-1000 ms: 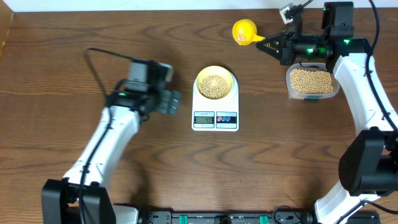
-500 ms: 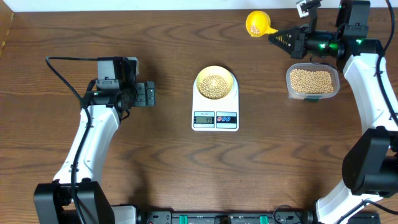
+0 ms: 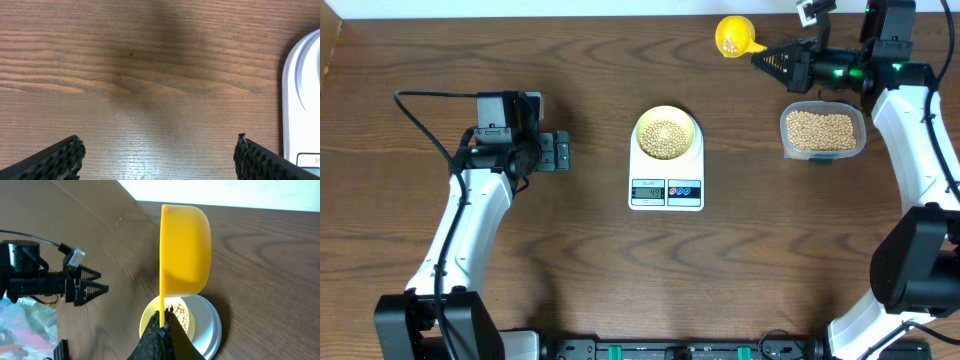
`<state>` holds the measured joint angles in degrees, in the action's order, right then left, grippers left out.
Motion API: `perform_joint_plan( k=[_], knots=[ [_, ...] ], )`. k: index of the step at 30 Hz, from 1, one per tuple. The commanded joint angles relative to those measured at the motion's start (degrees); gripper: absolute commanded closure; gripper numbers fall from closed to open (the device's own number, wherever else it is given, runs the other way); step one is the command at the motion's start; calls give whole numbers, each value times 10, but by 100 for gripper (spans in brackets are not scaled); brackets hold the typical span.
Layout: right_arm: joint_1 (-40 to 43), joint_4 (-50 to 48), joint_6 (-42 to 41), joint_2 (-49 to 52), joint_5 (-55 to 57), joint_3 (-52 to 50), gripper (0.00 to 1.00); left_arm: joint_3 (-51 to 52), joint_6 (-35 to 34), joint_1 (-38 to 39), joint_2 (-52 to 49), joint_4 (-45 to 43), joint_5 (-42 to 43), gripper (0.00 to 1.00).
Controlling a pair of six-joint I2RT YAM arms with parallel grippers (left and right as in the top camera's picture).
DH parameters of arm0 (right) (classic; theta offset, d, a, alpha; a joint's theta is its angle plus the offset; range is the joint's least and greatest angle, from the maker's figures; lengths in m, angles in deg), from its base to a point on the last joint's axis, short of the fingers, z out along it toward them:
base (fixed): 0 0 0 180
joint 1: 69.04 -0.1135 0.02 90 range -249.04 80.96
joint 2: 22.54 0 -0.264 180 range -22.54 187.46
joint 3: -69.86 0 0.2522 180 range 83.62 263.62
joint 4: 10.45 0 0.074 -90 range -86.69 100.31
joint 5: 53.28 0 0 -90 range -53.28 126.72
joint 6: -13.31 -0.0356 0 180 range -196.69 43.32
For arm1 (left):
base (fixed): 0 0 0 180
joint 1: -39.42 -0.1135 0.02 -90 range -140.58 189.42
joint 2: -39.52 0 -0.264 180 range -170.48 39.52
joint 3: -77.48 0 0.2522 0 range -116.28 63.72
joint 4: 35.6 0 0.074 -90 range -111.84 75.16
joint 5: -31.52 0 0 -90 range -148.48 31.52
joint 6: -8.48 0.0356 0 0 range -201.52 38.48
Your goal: Scoop item into bowl and weigh 50g on scale
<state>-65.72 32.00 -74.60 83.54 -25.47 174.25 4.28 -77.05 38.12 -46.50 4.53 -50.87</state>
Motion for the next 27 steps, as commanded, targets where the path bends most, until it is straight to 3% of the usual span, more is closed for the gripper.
perform_joint_plan(
  k=[1, 27],
  knots=[
    [0, -2, -4, -13, -16, 9, 99, 4, -5, -3, 6, -1, 7, 2],
    [5, -19, -12, -12, 53, 9, 99, 4, -5, -3, 6, -1, 7, 2]
  ],
)
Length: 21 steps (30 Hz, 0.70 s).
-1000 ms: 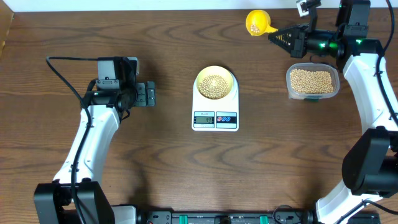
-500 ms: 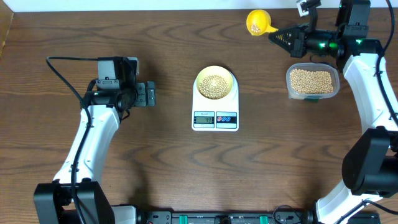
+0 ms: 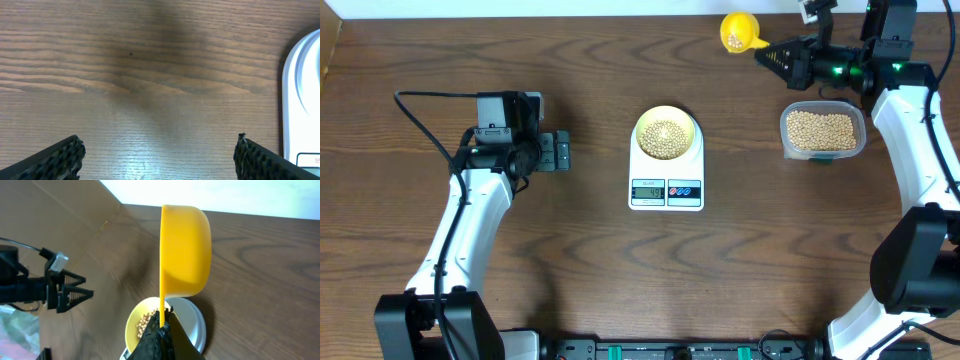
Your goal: Scoop item into bowl and weigh 50g on scale
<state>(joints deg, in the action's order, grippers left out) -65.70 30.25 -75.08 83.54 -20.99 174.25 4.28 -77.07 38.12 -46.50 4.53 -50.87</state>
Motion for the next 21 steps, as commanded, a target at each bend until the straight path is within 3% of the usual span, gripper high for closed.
perform_joint_plan(
  k=[1, 16, 21],
  knots=[
    [9, -2, -7, -12, 8, 9, 99, 4, -5, -3, 6, -1, 7, 2],
    [9, -6, -12, -12, 1, 9, 99, 4, -5, -3, 6, -1, 7, 2],
    [-17, -6, -67, -12, -5, 9, 99, 4, -5, -3, 6, -1, 7, 2]
  ],
)
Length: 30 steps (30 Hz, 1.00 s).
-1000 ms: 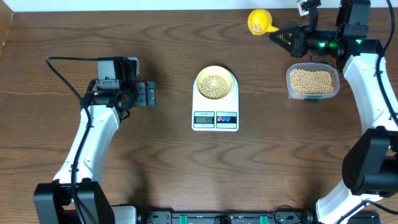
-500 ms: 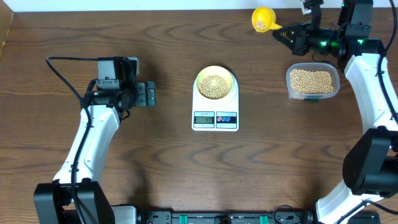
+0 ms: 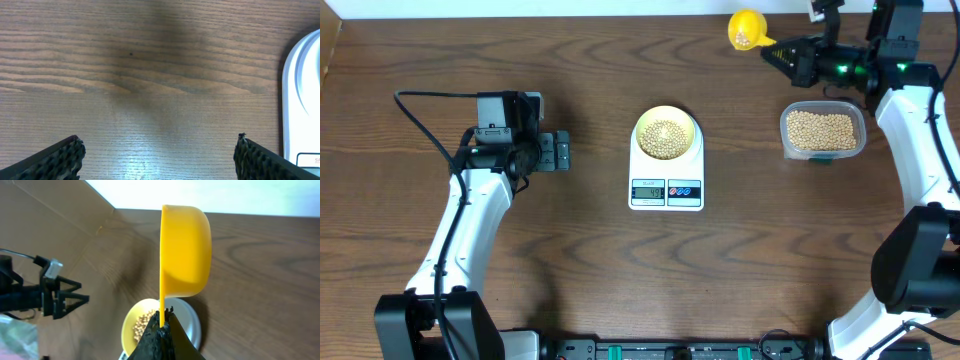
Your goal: Scoop item into bowl and weigh 50g on scale
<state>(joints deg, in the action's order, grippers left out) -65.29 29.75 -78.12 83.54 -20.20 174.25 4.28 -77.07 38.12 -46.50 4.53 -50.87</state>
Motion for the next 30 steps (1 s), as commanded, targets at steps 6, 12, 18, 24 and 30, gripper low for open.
perform_joint_plan(
  k=[6, 12, 18, 24, 30],
  knots=[
    [-84, 0, -37, -12, -8, 9, 99, 4, -5, -3, 6, -1, 7, 2],
    [-146, 4, -41, -12, -2, 9, 99, 4, -5, -3, 6, -1, 7, 2],
    [-187, 58, -41, -12, 56, 9, 99, 4, -5, -3, 6, -1, 7, 2],
    [-194, 141, -41, -12, 69, 9, 99, 4, -5, -3, 6, -1, 7, 2],
    [-194, 226, -10, -12, 99, 9, 99, 4, -5, -3, 6, -1, 7, 2]
  ],
)
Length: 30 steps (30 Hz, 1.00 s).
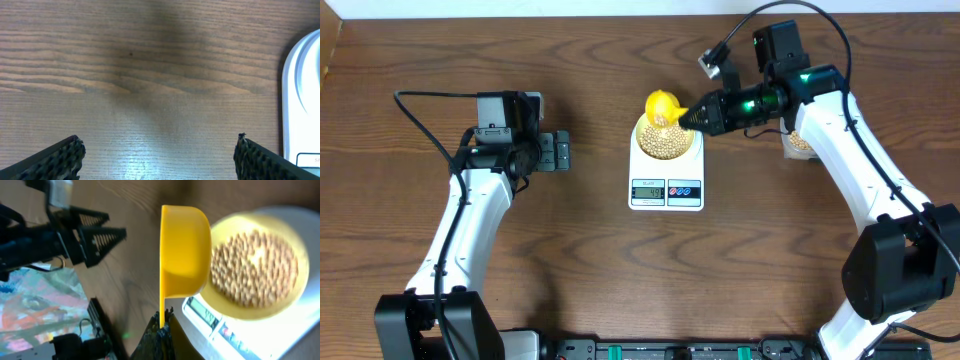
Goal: Scoop item into bowl and weigh 50g on scale
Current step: 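Carry the scoop left over the yellow bowl with the right gripper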
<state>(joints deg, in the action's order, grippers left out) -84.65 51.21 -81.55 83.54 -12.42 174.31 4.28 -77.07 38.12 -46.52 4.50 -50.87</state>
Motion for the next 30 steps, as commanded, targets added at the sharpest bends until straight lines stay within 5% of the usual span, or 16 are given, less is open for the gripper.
perform_joint_plan(
  k=[1, 30],
  knots=[
    [0, 17, 27, -12, 39, 9, 99, 4, -5, -3, 6, -1, 7, 2],
    [-55, 17, 110, -57, 265, 35, 99, 4, -5, -3, 6, -1, 7, 2]
  ],
)
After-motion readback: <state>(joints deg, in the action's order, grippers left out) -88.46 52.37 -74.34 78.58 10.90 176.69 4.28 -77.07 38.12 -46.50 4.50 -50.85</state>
